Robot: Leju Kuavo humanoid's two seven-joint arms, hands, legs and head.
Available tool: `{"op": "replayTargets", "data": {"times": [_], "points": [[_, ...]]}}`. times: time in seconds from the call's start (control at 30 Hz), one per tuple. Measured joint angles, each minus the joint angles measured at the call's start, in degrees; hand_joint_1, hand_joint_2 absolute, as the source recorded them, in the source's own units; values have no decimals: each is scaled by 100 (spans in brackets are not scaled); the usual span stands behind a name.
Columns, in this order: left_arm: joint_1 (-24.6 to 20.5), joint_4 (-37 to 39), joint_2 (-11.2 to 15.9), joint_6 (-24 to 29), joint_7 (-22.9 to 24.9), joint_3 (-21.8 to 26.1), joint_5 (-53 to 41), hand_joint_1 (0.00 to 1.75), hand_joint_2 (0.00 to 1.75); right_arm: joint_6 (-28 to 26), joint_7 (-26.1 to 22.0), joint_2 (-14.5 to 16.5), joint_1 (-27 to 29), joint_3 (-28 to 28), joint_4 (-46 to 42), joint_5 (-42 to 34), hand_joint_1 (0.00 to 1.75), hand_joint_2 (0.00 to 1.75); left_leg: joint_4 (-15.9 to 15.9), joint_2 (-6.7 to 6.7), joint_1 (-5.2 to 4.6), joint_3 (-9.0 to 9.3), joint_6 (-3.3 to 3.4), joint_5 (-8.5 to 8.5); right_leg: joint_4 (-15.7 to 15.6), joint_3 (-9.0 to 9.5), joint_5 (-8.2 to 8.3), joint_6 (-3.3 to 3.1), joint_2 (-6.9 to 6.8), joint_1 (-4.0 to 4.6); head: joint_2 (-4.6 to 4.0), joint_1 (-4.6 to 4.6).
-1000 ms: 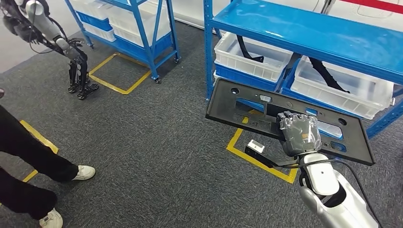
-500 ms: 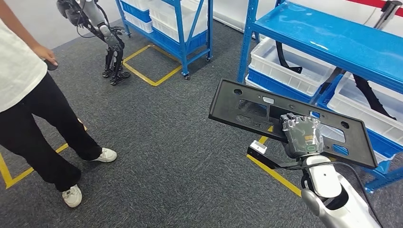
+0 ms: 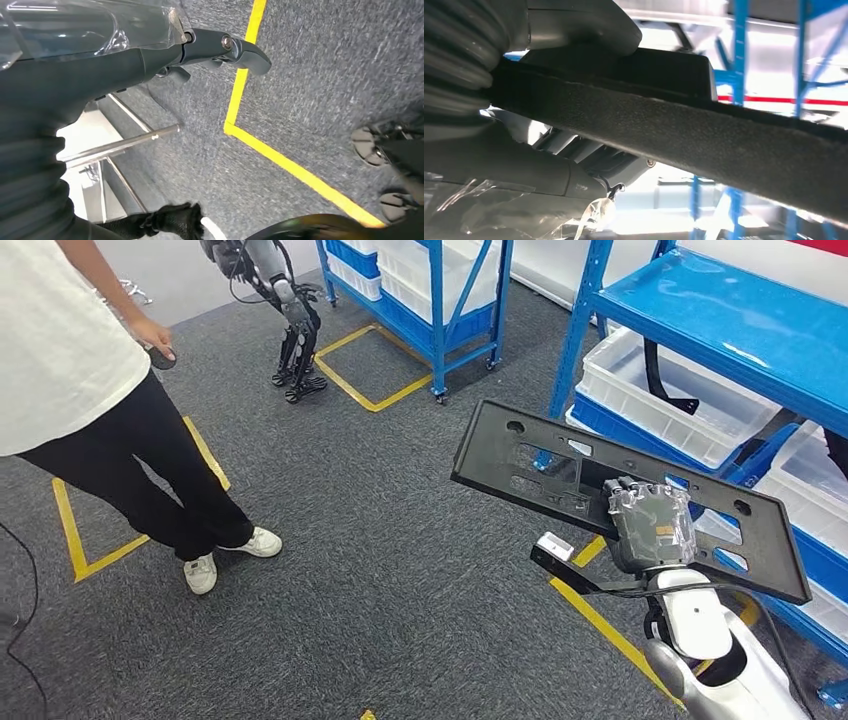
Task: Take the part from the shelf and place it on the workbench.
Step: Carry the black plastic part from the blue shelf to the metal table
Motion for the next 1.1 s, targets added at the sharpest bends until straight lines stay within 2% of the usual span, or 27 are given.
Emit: {"op": "replayTargets", "data": {"times": [0.03,0.07,0.13,0.17,0.23,0.27,0.3,0.33,0.37,0.4,0.43,0.47,0.5,0.53,0.57,0.63,0.67,0.7,0.77,0.83,0.87,0.9,0.93,1.0,1.03,1.07,1.1], "points": [[-8,0,14,6,-15,-1,5,0,175,4,-1,-7,0,-13,-11,1,175,175,-216,97,-42,104,44,54,-11,15,-11,15,-55,12,0,-1],[-13,0,26,11,-28,-2,11,0,175,11,0,-14,1,-22,-18,1,175,175,-285,119,-66,129,62,55,-21,24,-20,34,-114,21,0,-1],[-3,0,40,25,-59,-3,47,0,175,29,-4,-23,-14,-31,-22,2,175,175,-326,-5,-45,137,70,87,-19,42,-60,79,-193,29,0,1],[4,0,44,28,-80,-3,73,0,175,36,-8,-24,-27,-37,-25,3,175,175,-356,-71,-22,153,81,106,61,20,-135,103,-124,25,0,3],[2,0,43,29,-119,-3,119,0,175,50,-20,-31,-50,-47,-29,14,175,175,-403,-196,19,190,107,137,602,-216,-453,140,146,11,0,5],[-8,0,39,25,-130,-3,131,0,175,59,-24,-34,-51,-48,-30,20,175,175,-404,-263,22,190,117,138,1045,-433,-652,152,270,11,0,5],[-15,0,31,24,-131,-3,144,0,175,69,-27,-38,-45,-48,-30,25,175,175,-402,-333,24,192,123,138,1476,-659,-804,165,326,9,0,5],[-16,0,18,26,-126,-3,166,0,175,79,-28,-42,-36,-47,-30,27,175,175,-400,-411,28,194,123,137,1762,-830,-857,181,349,2,0,3],[-12,0,3,33,-119,-3,187,0,175,84,-29,-43,-29,-47,-31,27,175,175,-394,-491,36,200,119,134,1819,-897,-785,201,354,-11,0,3],[-5,0,-15,46,-111,-3,209,0,175,85,-29,-44,-25,-46,-31,28,175,175,-385,-570,49,208,108,126,1623,-844,-597,223,363,-29,0,2],[1,0,-29,62,-105,-3,226,0,175,84,-29,-46,-25,-46,-32,28,175,175,-367,-647,66,217,86,112,1228,-690,-337,251,408,-57,0,2],[4,0,-38,79,-103,-3,235,0,175,82,-28,-49,-20,-47,-32,28,175,175,-343,-719,76,216,55,91,785,-506,-105,284,529,-97,0,2],[-2,0,-42,98,-97,-3,246,0,175,81,-26,-54,-13,-49,-36,27,175,175,-308,-787,84,200,22,74,412,-350,51,296,654,-131,0,0],[-5,0,-43,112,-88,-3,257,0,175,80,-22,-61,1,-51,-41,22,175,175,-287,-849,90,174,-13,68,175,-253,128,295,752,-153,0,-1],[-7,0,-43,124,-75,-3,266,0,175,79,-19,-66,15,-52,-46,14,175,175,-280,-910,93,145,-43,74,84,-219,130,275,800,-156,0,-2],[7,0,-37,134,-50,-3,280,0,175,79,-14,-69,27,-55,-55,1,175,175,-278,-1002,116,97,-95,86,70,-211,120,201,684,-136,0,-3],[15,0,-35,139,-40,-3,285,0,175,79,-14,-68,24,-55,-60,-2,175,175,-198,-937,116,51,-124,37,70,-199,116,163,617,-132,0,-7],[17,0,-32,147,-36,-3,291,0,175,79,-14,-67,22,-56,-65,-2,175,175,11,-811,116,-51,-157,-73,65,-187,112,127,548,-130,0,-9],[8,0,-31,159,-38,-3,297,0,175,80,-11,-68,19,-58,-73,-1,175,175,829,-501,115,-447,-217,-432,60,-167,95,73,416,-113,0,-14],[9,0,-33,160,-45,-3,295,0,175,83,-8,-69,22,-61,-74,-1,175,175,1623,-408,128,-861,-236,-686,60,-157,77,46,292,-90,0,-15],[13,0,-37,157,-50,-3,288,0,175,85,-8,-68,23,-61,-79,2,175,175,1723,-399,127,-931,-225,-670,59,-147,68,37,235,-79,0,-16],[15,0,-41,157,-55,-3,280,0,175,92,-1,-68,23,-61,-91,4,175,175,1562,-390,118,-869,-195,-547,55,-132,59,32,179,-67,0,-17],[15,0,-44,160,-57,-3,268,0,175,99,8,-67,22,-61,-110,6,175,175,1174,-354,91,-687,-146,-351,44,-109,50,27,126,-56,0,-18],[8,0,-42,175,-44,-3,237,0,175,121,28,-67,22,-62,-153,8,175,175,204,-92,-28,-200,6,24,3,-50,33,31,23,-32,0,-21],[2,0,-37,190,-44,-4,217,0,175,131,34,-67,28,-62,-167,10,175,175,-115,40,-82,-30,66,119,-16,-29,24,41,-26,-19,0,-20],[-4,0,-30,215,-60,-4,201,0,175,139,37,-67,34,-61,-173,8,175,175,-282,127,-122,53,107,150,-26,-15,12,59,-84,-6,0,-22],[-10,0,-20,247,-96,-5,193,0,175,143,42,-64,40,-58,-177,4,175,175,-334,119,-138,71,121,150,-33,-8,1,78,-146,8,0,-22]]}}
